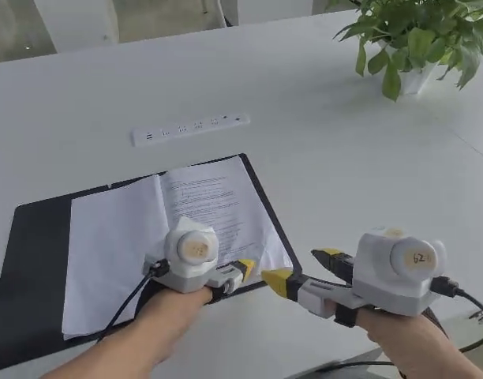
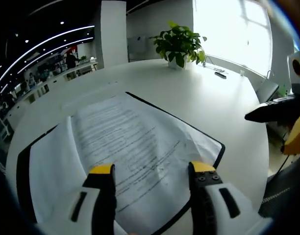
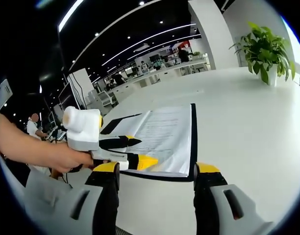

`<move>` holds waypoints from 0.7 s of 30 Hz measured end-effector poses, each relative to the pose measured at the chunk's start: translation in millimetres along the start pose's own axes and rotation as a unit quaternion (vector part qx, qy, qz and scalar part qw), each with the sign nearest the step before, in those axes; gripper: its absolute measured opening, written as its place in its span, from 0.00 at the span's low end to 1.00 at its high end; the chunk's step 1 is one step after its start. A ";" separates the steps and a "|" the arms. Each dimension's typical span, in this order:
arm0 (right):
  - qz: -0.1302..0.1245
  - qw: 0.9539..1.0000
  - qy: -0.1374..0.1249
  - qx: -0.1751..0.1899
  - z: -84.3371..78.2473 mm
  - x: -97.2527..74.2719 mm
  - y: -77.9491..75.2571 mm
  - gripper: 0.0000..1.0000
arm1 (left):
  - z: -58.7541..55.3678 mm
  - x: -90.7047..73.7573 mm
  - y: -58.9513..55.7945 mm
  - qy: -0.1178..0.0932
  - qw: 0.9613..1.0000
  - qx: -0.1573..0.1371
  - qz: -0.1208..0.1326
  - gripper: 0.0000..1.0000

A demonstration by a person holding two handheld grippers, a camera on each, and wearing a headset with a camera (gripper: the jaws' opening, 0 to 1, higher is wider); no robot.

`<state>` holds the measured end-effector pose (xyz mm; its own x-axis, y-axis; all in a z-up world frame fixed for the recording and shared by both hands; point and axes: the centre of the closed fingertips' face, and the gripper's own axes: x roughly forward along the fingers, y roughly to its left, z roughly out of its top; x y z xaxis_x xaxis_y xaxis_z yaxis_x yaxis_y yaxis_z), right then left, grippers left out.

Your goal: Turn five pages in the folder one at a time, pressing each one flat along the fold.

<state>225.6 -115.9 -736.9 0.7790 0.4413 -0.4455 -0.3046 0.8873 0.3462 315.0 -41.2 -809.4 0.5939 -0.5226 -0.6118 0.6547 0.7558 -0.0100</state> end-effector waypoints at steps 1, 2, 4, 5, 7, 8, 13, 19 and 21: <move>0.000 1.000 0.000 0.000 -0.6 0.3 0.0 0.60 | -0.9 0.7 0.7 -0.003 1.000 0.012 0.005 0.58; 0.000 1.000 0.003 0.002 -2.1 0.8 -0.1 0.60 | -0.7 0.5 0.2 -0.009 1.000 0.029 0.009 0.57; 0.000 1.000 0.004 0.002 -3.4 1.2 -0.4 0.60 | -2.0 -1.0 -0.3 -0.021 1.000 0.019 0.011 0.57; 0.000 1.000 0.004 0.004 -3.6 1.3 0.1 0.60 | -2.3 -1.5 0.1 -0.028 0.999 0.019 0.009 0.57; 0.001 1.000 0.004 0.007 -3.8 2.1 0.7 0.60 | -3.5 -2.0 1.4 -0.042 0.999 0.016 0.005 0.57; 0.001 1.000 0.005 0.007 -4.3 2.5 0.7 0.60 | -3.8 -2.4 1.6 -0.046 0.999 0.017 0.005 0.57; 0.001 1.000 0.004 0.013 -4.8 2.7 -0.5 0.59 | -2.4 -2.2 1.2 -0.048 0.999 0.018 0.005 0.57; 0.000 1.000 0.002 0.019 -5.3 2.1 -2.8 0.58 | -2.9 -2.5 -0.3 -0.050 0.999 0.021 0.004 0.56; 0.000 1.000 0.004 0.022 -5.9 1.8 -3.0 0.58 | -2.6 -1.9 0.0 -0.052 0.998 0.020 0.005 0.55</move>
<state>224.6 -117.0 -743.7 0.7749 0.4424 -0.4514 -0.2805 0.8807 0.3816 312.6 -39.2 -810.3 0.6440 -0.5554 -0.5261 0.6661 0.7453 0.0288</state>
